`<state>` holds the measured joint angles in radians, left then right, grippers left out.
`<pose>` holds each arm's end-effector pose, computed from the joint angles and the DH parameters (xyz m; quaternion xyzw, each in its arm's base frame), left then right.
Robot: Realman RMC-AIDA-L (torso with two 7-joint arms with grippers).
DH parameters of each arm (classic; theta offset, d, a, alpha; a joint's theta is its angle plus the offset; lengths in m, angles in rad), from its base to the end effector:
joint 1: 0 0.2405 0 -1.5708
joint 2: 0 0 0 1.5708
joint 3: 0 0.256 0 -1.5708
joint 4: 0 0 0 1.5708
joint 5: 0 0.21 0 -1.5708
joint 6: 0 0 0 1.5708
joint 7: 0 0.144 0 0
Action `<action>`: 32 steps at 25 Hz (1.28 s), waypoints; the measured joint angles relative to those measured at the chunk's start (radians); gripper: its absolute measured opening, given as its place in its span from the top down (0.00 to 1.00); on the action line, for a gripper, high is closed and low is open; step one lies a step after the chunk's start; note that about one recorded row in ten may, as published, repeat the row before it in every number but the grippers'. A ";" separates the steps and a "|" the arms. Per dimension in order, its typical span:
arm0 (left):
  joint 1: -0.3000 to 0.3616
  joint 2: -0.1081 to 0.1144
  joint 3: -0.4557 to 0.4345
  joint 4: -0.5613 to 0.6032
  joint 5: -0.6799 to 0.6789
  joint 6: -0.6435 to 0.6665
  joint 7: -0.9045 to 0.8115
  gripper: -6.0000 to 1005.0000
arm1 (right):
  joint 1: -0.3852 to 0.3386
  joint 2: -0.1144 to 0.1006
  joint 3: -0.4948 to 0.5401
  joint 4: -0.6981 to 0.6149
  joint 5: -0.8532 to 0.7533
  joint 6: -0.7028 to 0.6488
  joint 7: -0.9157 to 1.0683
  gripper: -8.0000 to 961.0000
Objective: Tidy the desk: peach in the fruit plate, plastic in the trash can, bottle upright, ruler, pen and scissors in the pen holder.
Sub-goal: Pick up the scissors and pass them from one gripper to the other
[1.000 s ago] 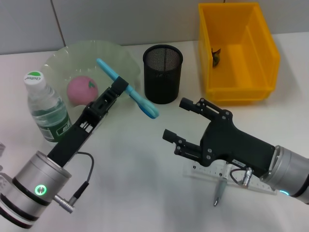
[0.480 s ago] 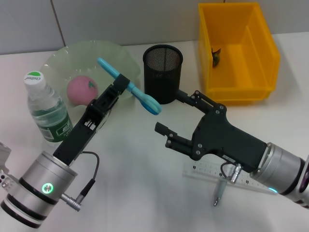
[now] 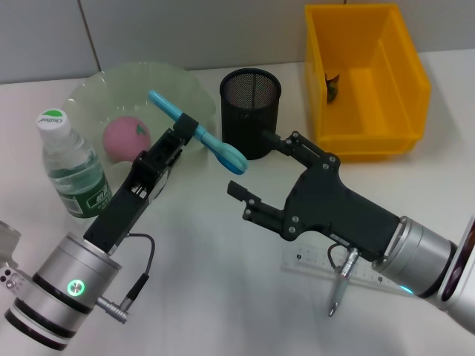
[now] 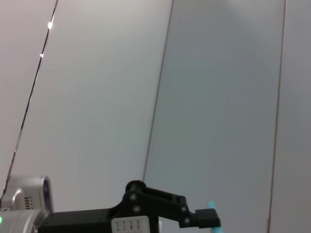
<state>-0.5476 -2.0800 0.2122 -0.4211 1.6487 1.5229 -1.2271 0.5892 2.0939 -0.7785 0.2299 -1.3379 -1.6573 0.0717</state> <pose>-0.2200 0.2740 -0.0893 -0.5862 -0.5381 -0.5998 0.0846 0.2336 0.2649 -0.0801 -0.8437 -0.0028 0.4209 0.3332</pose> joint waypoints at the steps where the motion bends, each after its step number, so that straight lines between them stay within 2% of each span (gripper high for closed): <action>1: 0.000 0.000 -0.002 -0.002 0.000 0.000 -0.005 0.76 | 0.000 0.000 0.020 0.003 -0.020 0.002 -0.010 0.21; 7: 0.001 0.000 -0.006 -0.004 0.003 0.002 -0.018 0.76 | -0.001 0.000 0.122 0.006 -0.129 0.029 -0.037 0.21; 28: -0.004 0.000 -0.024 -0.005 0.040 0.001 -0.016 0.76 | 0.009 0.000 0.155 0.023 -0.147 0.049 -0.038 0.22; 32: -0.002 0.000 -0.025 -0.005 0.040 0.000 -0.015 0.76 | 0.010 0.000 0.154 0.025 -0.148 0.055 -0.038 0.34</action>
<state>-0.5500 -2.0800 0.1874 -0.4264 1.6887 1.5234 -1.2417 0.5996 2.0939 -0.6243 0.2547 -1.4862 -1.6026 0.0338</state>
